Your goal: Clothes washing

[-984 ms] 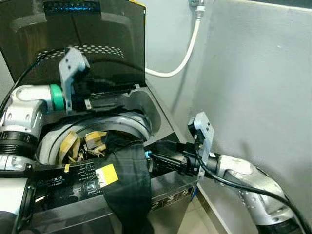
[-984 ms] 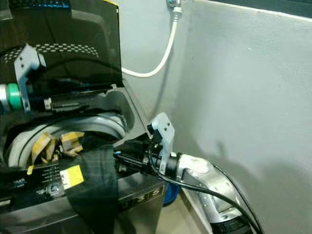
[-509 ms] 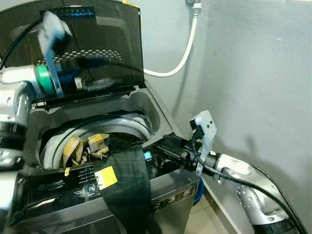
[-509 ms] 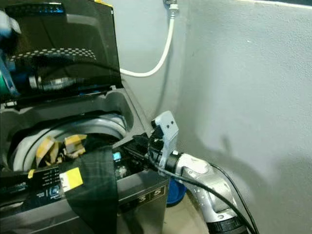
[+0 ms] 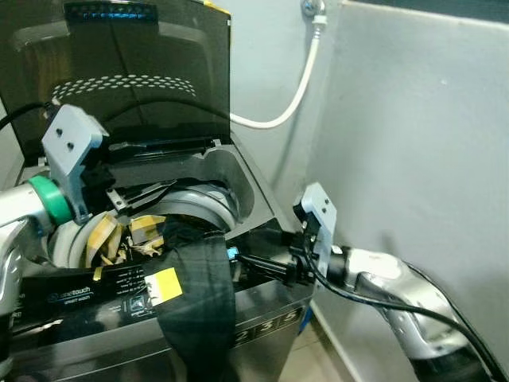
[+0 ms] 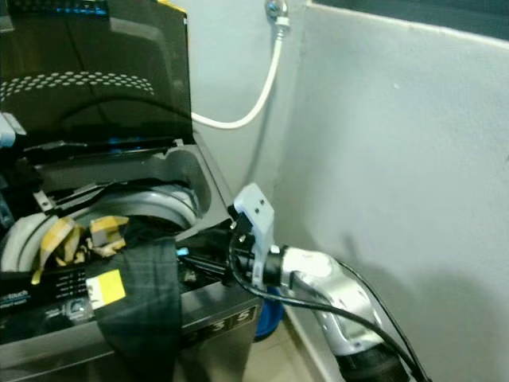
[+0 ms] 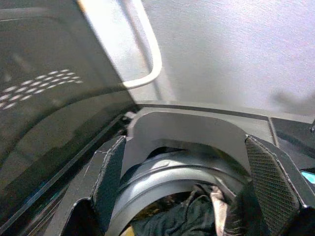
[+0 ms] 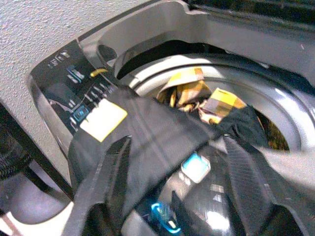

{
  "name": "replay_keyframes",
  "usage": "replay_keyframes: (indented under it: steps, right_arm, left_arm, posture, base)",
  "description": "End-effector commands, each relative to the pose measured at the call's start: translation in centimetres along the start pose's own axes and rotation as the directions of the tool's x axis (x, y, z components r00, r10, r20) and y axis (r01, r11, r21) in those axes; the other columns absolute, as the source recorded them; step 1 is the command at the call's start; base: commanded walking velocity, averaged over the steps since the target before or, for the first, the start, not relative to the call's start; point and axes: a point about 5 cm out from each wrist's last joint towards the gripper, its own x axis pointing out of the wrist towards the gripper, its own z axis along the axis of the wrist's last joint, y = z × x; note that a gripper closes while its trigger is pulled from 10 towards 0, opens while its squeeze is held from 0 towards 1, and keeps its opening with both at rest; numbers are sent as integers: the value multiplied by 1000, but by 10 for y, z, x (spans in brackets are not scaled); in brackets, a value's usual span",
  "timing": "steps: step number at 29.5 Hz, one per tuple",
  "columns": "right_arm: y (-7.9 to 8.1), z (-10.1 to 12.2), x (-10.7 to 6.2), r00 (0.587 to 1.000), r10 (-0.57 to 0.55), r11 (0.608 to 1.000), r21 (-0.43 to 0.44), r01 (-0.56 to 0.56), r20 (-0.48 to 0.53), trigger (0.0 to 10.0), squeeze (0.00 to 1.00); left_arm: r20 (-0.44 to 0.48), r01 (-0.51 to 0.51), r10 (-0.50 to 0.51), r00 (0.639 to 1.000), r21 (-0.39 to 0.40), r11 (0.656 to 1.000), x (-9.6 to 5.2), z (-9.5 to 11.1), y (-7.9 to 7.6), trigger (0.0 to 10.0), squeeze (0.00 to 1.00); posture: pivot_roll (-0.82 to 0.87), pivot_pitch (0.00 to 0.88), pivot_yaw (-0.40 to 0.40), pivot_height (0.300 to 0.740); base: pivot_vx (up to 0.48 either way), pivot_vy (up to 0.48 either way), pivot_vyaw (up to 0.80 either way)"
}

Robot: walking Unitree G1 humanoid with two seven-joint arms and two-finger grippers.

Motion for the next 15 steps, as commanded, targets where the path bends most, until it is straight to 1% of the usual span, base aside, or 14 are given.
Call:
replay_keyframes:
  steps: [1, 2, 4, 6, 9, 10, 11, 13, 14, 15]
  right_arm:
    - [-2, -1, 3, 999, 32, 999, 4, -32, -22, 10000, 1000]
    - [-2, 2, 4, 998, 57, 998, 2, -57, -27, 10000, 1000]
    - [-2, 2, 4, 998, 57, 998, 2, -57, -27, 10000, 1000]
    - [1, 6, 6, 990, 135, 990, 44, -134, -27, 10000, 1000]
    - [2, 7, 6, 987, 161, 985, 59, -159, -27, 10000, 1000]
    - [5, 7, 6, 980, 194, 979, 76, -191, -35, 10000, 1000]
    - [10, 3, 5, 969, 242, 967, 90, -236, -58, 10000, 1000]
    - [10, 3, 5, 969, 242, 967, 90, -236, -58, 10000, 1000]
    - [14, -2, 5, 959, 272, 960, 98, -264, -80, 10000, 1000]
    - [14, -2, 5, 959, 272, 960, 98, -264, -80, 10000, 1000]
  left_arm:
    - [-5, -47, 47, 999, 45, 998, -10, -1, 1, 10000, 0]
    - [-4, -47, 47, 999, 48, 998, -15, -3, 0, 10000, 0]
    - [-4, -47, 47, 999, 48, 998, -15, -3, 0, 10000, 0]
    - [-11, -24, 24, 1000, 37, 999, -27, -3, -7, 10000, 0]
    - [-17, -20, 20, 1000, 24, 1000, -31, -2, -10, 10000, 0]
    - [-21, -15, 15, 1000, 22, 1000, -34, -2, -11, 10000, 0]
    - [-53, -2, 3, 999, 20, 1000, -40, -3, -10, 10000, 0]
    - [-53, -2, 3, 999, 20, 1000, -40, -3, -10, 10000, 0]
    - [-81, 10, -9, 997, 18, 1000, -44, -5, -10, 10000, 0]
    - [-81, 10, -9, 997, 18, 1000, -44, -5, -10, 10000, 0]
  posture:
    - [77, 0, -84, 740]
    - [76, 0, -92, 740]
    - [76, 0, -92, 740]
    - [72, 0, -104, 740]
    - [71, 0, -105, 740]
    - [68, 1, -107, 740]
    - [69, 1, -104, 740]
    - [69, 1, -104, 740]
    - [68, 0, -101, 740]
    - [68, 0, -101, 740]
  base:
    - [0, 0, 0]
    - [0, 0, 0]
    - [0, 0, 0]
    - [0, 0, 0]
    - [0, 0, 0]
    - [0, 0, 0]
    - [0, 0, 0]
    - [0, 0, 0]
    - [0, 0, 0]
    - [0, 0, 0]
